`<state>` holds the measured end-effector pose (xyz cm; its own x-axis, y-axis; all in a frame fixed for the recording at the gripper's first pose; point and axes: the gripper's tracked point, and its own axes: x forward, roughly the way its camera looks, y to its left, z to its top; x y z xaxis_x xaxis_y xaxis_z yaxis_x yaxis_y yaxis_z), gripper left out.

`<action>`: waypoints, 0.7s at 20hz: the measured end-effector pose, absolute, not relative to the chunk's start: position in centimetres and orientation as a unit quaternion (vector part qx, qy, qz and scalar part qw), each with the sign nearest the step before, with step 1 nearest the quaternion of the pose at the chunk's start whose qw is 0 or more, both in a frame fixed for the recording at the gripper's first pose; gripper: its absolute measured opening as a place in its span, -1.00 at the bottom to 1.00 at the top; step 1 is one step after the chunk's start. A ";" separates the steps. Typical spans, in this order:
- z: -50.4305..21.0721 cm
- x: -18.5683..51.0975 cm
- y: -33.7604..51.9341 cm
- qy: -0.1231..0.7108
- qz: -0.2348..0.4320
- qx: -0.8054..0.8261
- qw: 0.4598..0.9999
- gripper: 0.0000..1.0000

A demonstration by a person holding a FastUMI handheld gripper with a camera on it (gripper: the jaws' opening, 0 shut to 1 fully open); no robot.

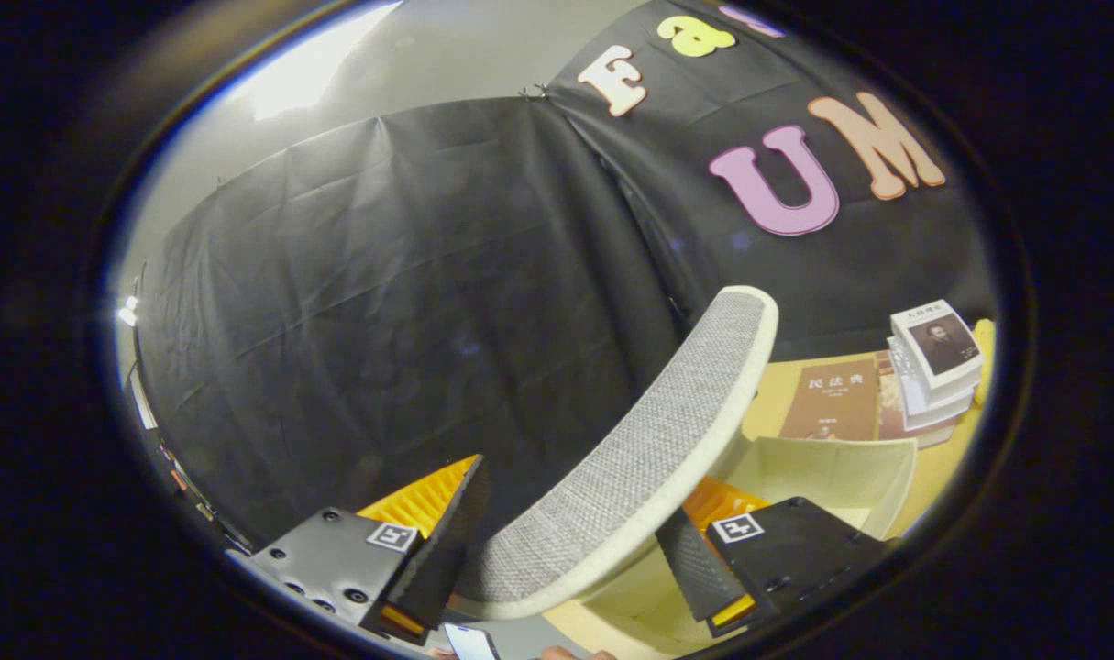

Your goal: Open the storage box then place both shoes into the box .Put the left shoe in first, then the right shoe, with the right side of both shoes facing outward in a uniform manner.

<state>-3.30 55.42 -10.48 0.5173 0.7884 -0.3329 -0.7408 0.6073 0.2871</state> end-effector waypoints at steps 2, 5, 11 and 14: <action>-9.2 -4.6 58.8 0.207 0.472 0.076 0.854 1.00; -9.3 -5.5 61.3 0.208 0.491 0.074 0.843 1.00; -12.0 -4.6 55.8 0.212 0.454 0.007 0.865 1.00; -11.6 -4.1 49.8 0.196 0.419 -0.037 0.886 1.00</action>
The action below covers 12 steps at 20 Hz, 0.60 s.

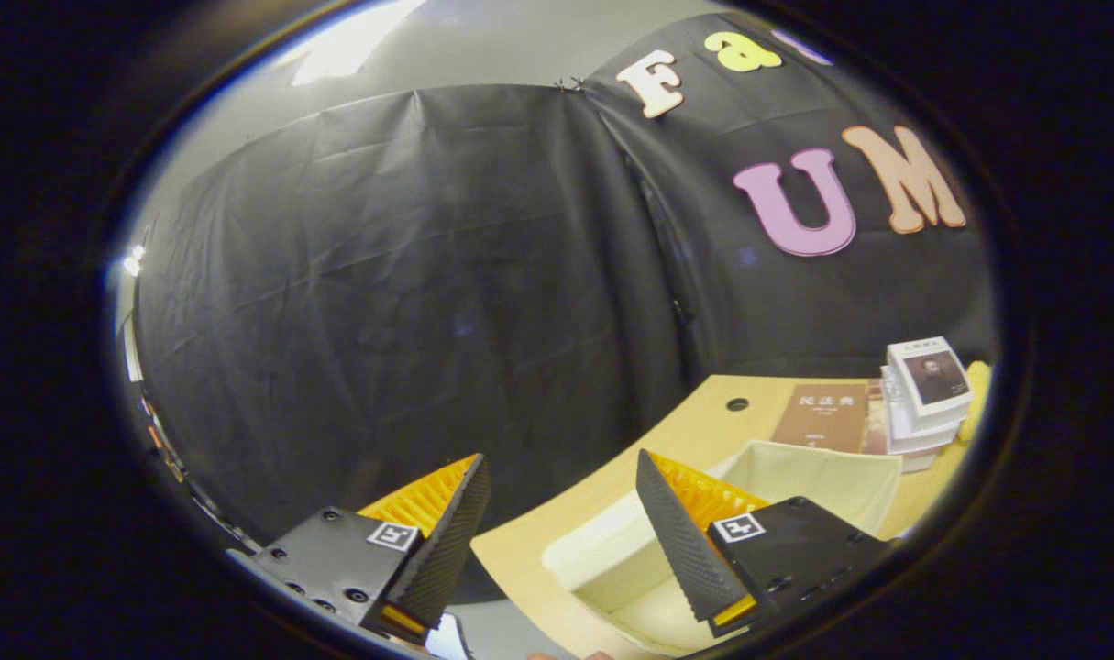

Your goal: Open the storage box then place both shoes into the box .Put the left shoe in first, then the right shoe, with the right side of both shoes facing outward in a uniform manner.

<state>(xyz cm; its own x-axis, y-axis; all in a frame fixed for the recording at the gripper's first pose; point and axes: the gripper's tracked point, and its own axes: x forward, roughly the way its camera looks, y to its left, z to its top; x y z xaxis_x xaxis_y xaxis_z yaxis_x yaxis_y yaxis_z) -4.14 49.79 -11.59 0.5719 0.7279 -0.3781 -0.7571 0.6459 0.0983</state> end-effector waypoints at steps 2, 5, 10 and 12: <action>-11.0 -4.1 45.5 0.180 0.389 -0.066 0.901 1.00; -10.9 -3.9 39.0 0.183 0.344 -0.087 0.917 0.99; -12.8 -3.0 27.6 0.216 0.243 -0.127 0.937 0.98; -14.2 -3.0 23.3 0.238 0.205 -0.135 0.940 0.98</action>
<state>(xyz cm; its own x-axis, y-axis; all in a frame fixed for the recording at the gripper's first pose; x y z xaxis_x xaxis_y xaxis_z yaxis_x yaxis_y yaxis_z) -3.03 23.35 -14.22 0.8030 0.3204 -0.5025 -0.4485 0.8801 -0.1556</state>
